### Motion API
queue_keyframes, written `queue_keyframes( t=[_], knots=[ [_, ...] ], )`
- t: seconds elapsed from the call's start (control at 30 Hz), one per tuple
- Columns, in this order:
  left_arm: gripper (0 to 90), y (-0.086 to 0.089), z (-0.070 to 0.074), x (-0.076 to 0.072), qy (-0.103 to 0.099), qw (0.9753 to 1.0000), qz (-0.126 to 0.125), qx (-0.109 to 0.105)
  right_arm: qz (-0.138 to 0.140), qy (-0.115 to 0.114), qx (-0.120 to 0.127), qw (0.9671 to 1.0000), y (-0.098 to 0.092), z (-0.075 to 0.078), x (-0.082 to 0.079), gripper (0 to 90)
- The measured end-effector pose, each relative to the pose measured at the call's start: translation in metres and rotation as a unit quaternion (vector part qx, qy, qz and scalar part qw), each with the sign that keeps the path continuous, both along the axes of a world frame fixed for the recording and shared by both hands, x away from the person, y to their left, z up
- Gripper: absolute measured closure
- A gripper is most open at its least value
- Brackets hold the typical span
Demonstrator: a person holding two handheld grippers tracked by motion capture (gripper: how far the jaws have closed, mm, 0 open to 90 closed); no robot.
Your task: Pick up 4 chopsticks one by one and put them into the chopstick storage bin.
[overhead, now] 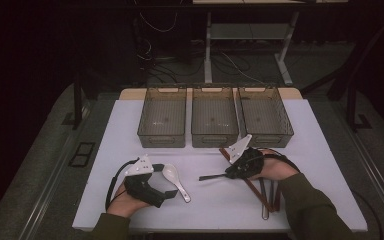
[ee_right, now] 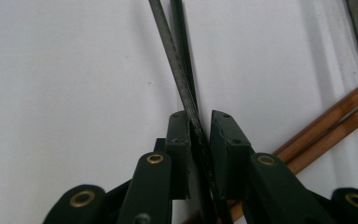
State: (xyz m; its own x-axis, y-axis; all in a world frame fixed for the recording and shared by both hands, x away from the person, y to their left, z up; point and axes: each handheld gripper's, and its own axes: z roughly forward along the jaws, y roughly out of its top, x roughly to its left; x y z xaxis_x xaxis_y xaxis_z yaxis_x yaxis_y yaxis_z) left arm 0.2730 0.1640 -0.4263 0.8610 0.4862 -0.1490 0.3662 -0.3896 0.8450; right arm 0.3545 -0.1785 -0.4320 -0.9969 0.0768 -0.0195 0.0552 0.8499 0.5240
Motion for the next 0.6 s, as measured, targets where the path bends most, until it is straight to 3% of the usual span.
queue_keyframes(
  t=[0.47,0.6],
  knots=[
    [0.0,0.000,0.000,0.000,0.001,1.0000,0.001,-0.001,-0.020,0.002,0.007,0.9998,0.001,-0.001,0.009,84.3],
    [0.0,0.000,0.000,0.000,0.000,1.0000,0.000,-0.001,-0.039,0.001,0.006,0.9992,-0.001,0.000,0.012,84.4]
  ],
)
